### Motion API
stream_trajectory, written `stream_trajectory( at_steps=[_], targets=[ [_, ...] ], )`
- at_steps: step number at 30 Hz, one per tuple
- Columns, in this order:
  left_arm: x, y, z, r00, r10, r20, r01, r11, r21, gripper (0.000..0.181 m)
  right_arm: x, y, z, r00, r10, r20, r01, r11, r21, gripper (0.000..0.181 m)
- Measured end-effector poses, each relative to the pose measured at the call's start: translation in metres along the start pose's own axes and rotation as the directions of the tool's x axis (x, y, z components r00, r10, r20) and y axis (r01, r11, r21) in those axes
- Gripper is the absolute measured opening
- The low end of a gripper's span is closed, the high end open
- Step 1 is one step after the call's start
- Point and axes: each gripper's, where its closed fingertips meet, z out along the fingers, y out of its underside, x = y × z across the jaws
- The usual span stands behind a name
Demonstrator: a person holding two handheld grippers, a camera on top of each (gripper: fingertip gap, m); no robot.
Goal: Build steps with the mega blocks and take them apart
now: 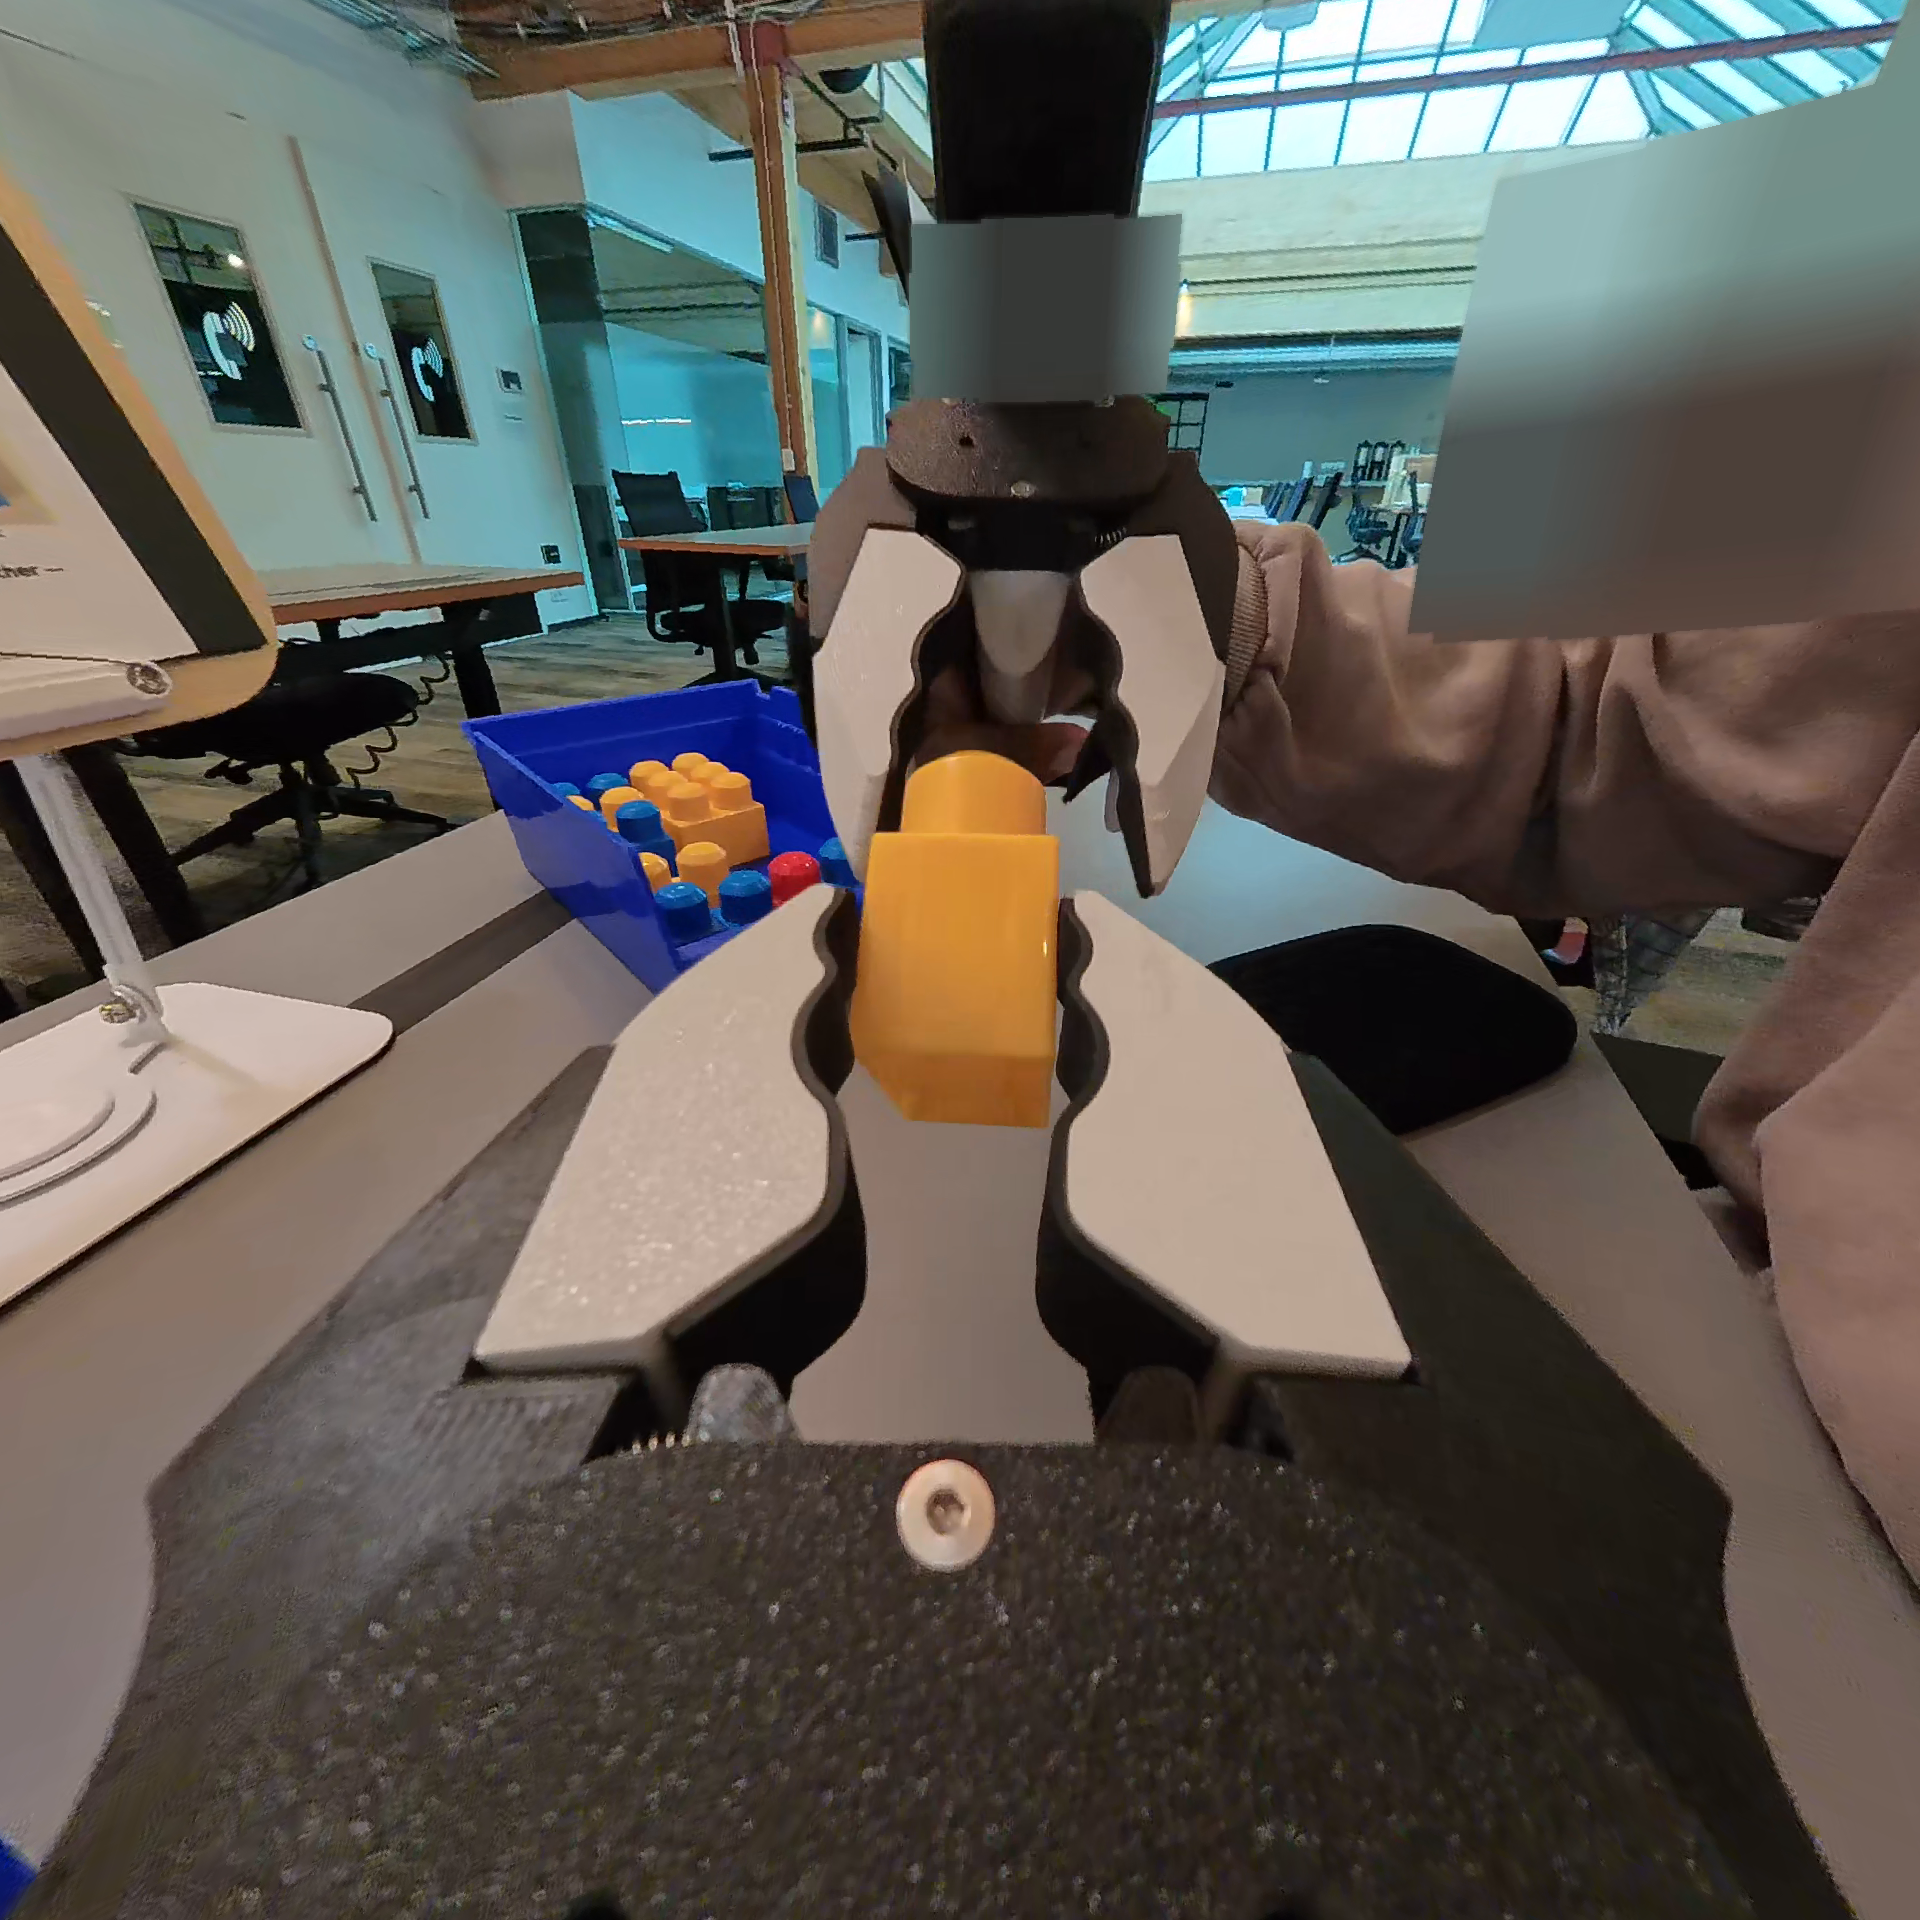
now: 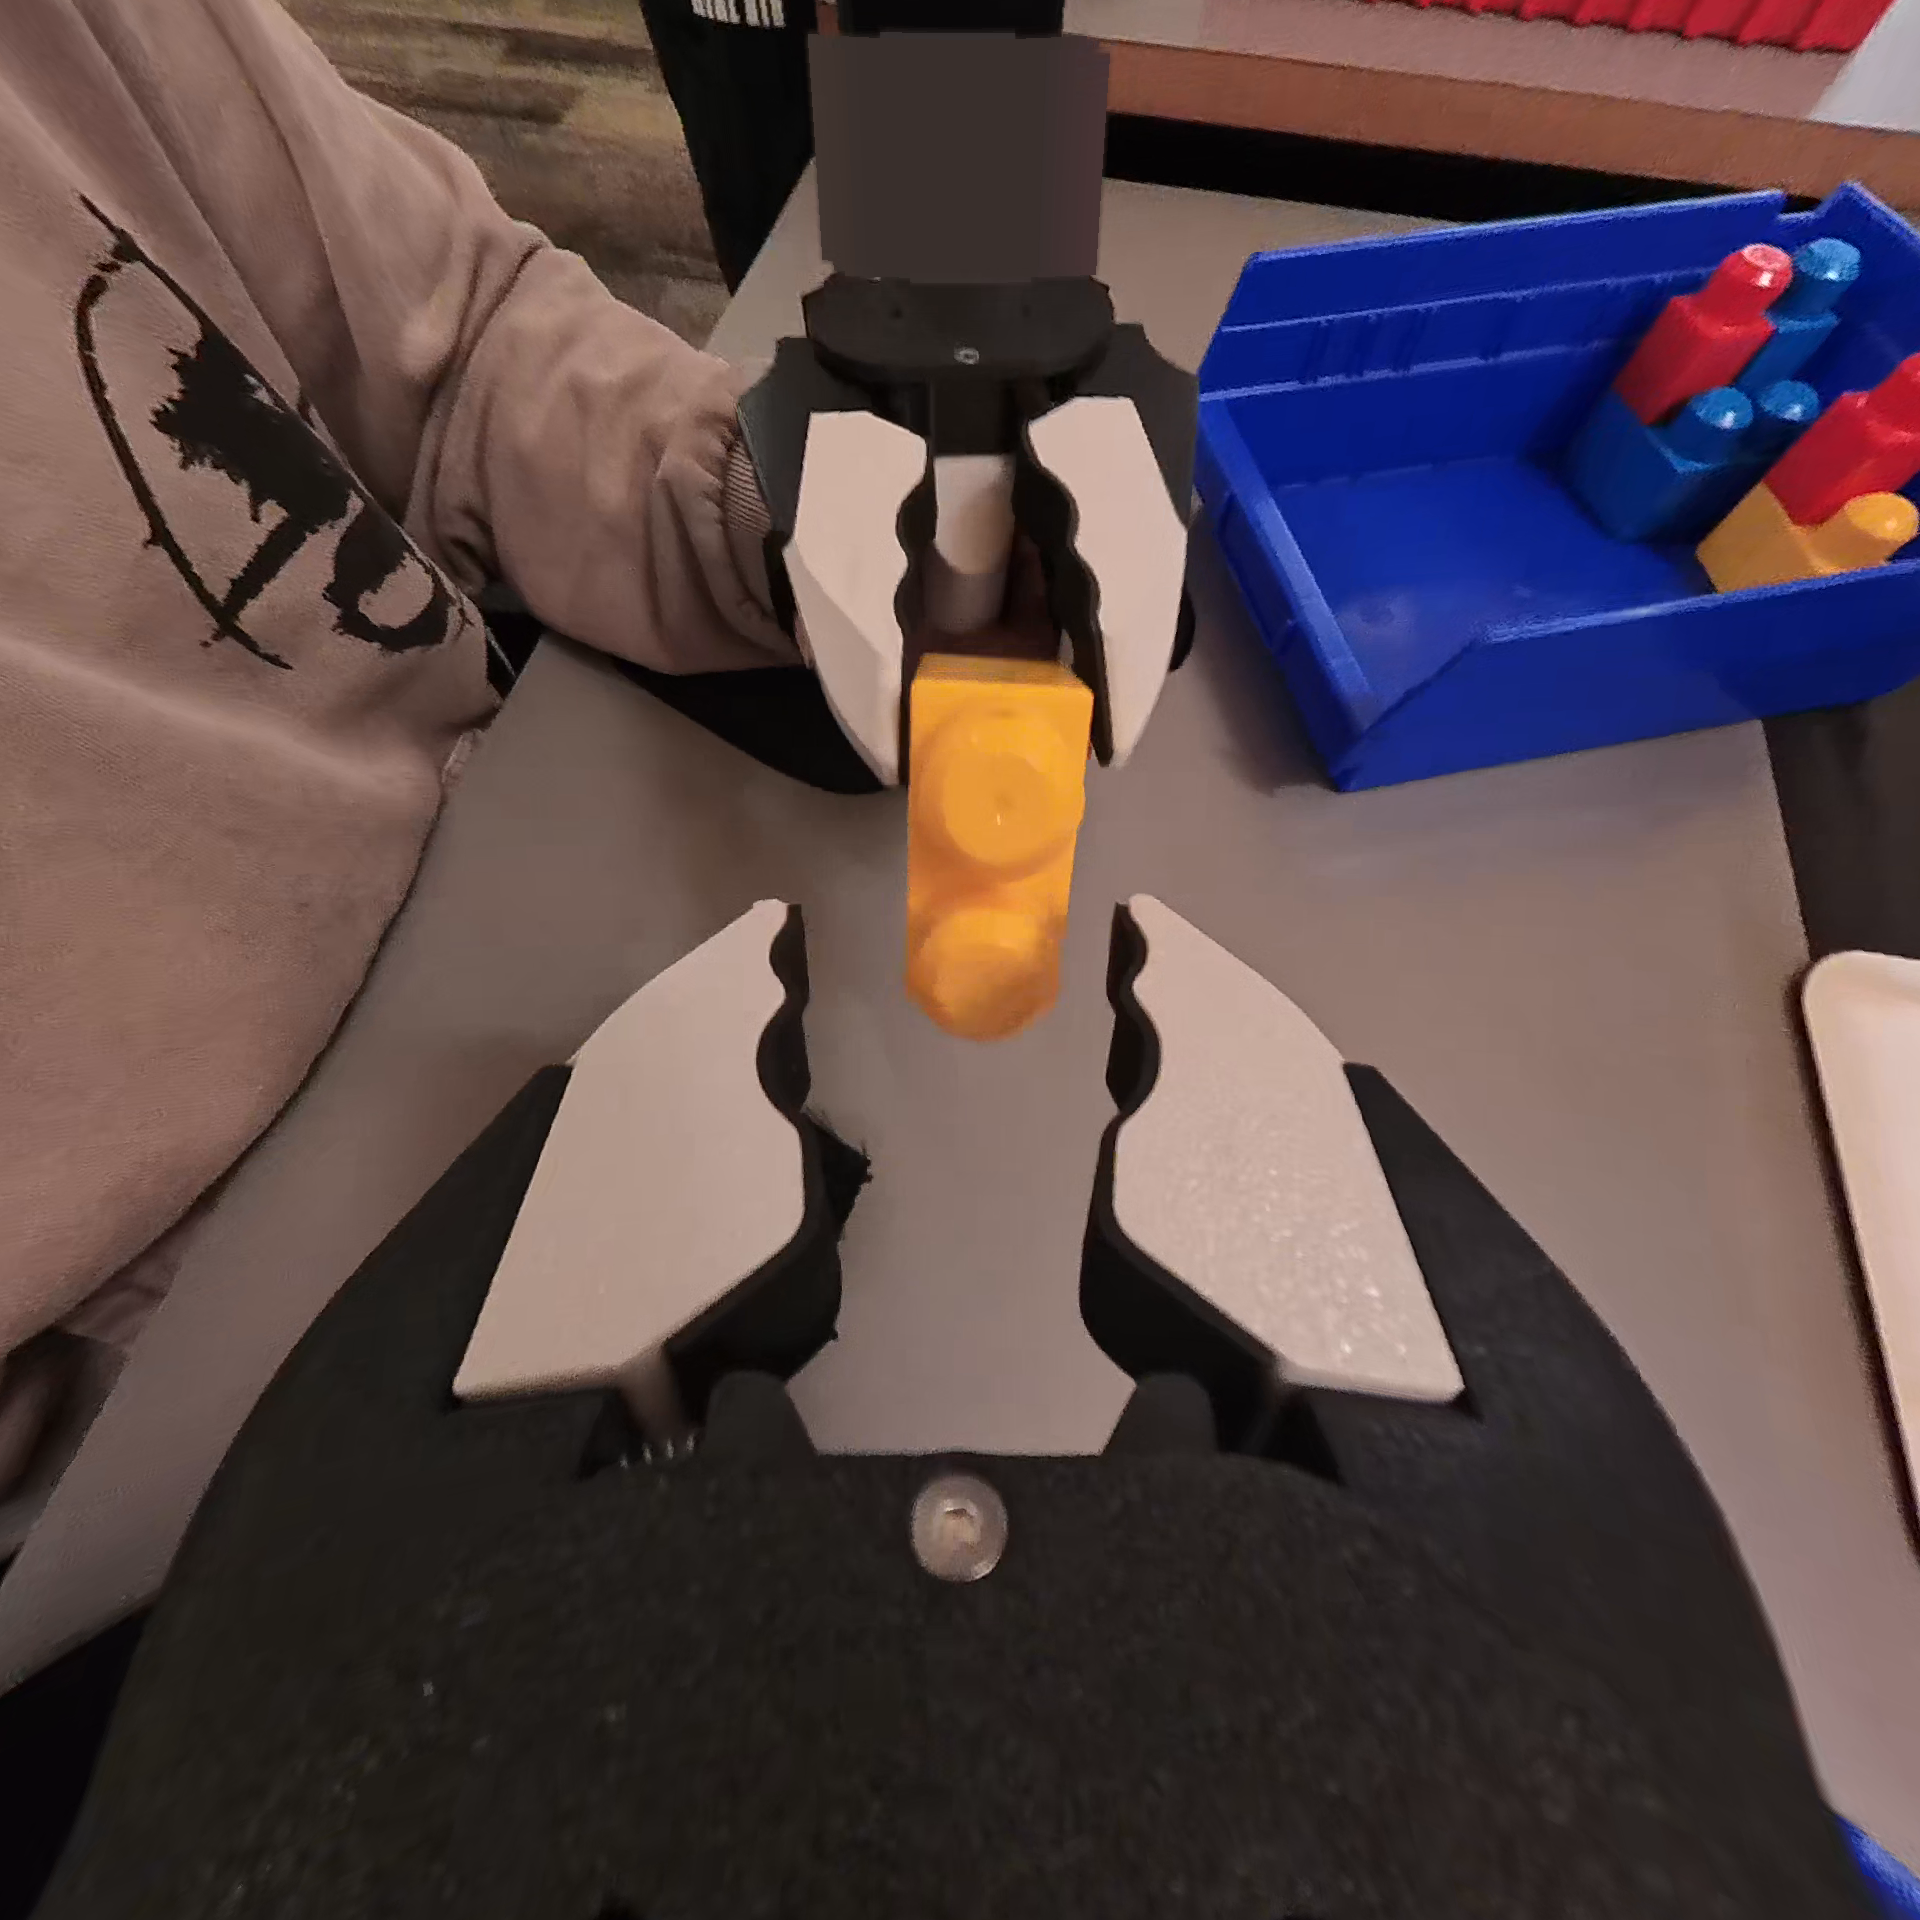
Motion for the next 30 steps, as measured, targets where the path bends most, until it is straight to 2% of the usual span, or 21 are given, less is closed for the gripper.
stream_trajectory(
  at_steps=[3, 5, 7, 9, 12, 15, 18, 21, 23, 25, 27, 30],
  targets=[
    [0.003, 0.001, 0.001, 1.000, 0.005, -0.008, -0.005, 1.000, -0.004, 0.037, -0.003, 0.000, 0.008, 1.000, -0.024, 0.017, 0.025, 0.999, -0.042, 0.043],
    [0.003, 0.001, 0.001, 1.000, 0.015, -0.007, -0.015, 1.000, -0.003, 0.037, 0.001, 0.002, 0.010, 0.999, -0.042, -0.006, 0.041, 0.997, -0.073, 0.028],
    [0.001, 0.001, 0.001, 1.000, 0.027, 0.013, -0.027, 1.000, -0.005, 0.037, 0.005, 0.001, 0.008, 1.000, -0.011, -0.003, 0.010, 0.997, -0.071, 0.019],
    [0.003, -0.001, 0.001, 1.000, 0.022, 0.000, -0.022, 1.000, 0.008, 0.037, 0.003, 0.003, 0.008, 1.000, -0.008, 0.004, 0.008, 0.997, -0.080, 0.020],
    [0.004, -0.007, -0.001, 1.000, 0.022, -0.002, -0.022, 0.999, 0.034, 0.037, 0.005, 0.008, 0.010, 0.999, -0.029, -0.017, 0.027, 0.992, -0.120, 0.040],
    [0.004, -0.010, -0.003, 1.000, 0.019, -0.005, -0.019, 0.999, 0.047, 0.037, 0.008, 0.008, 0.005, 1.000, -0.009, -0.022, 0.007, 0.995, -0.098, 0.044],
    [0.005, -0.011, -0.004, 1.000, 0.018, -0.005, -0.018, 0.998, 0.060, 0.037, 0.000, 0.008, 0.006, 1.000, -0.010, 0.020, 0.012, 0.996, -0.086, 0.029],
    [0.006, -0.010, -0.003, 1.000, 0.020, -0.017, -0.019, 0.998, 0.055, 0.037, -0.001, 0.005, 0.004, 1.000, -0.021, 0.017, 0.023, 0.996, -0.090, 0.029],
    [0.004, -0.003, 0.000, 1.000, 0.010, -0.010, -0.010, 1.000, 0.025, 0.036, 0.000, 0.002, -0.007, 1.000, -0.023, 0.011, 0.024, 0.995, -0.101, 0.029],
    [-0.004, -0.001, 0.000, 0.999, 0.007, 0.036, -0.008, 0.999, 0.031, 0.041, 0.010, 0.010, -0.027, 0.999, -0.026, -0.020, 0.021, 0.983, -0.184, 0.029],
    [-0.014, -0.004, -0.005, 0.996, 0.009, 0.087, -0.013, 0.999, 0.042, 0.037, 0.029, 0.020, -0.060, 0.997, 0.009, -0.079, -0.029, 0.966, -0.257, 0.029],
    [-0.030, -0.008, -0.015, 0.985, 0.015, 0.172, -0.026, 0.998, 0.064, 0.031, 0.071, 0.045, -0.123, 0.969, 0.073, -0.234, -0.153, 0.926, -0.345, 0.029]
  ],
)
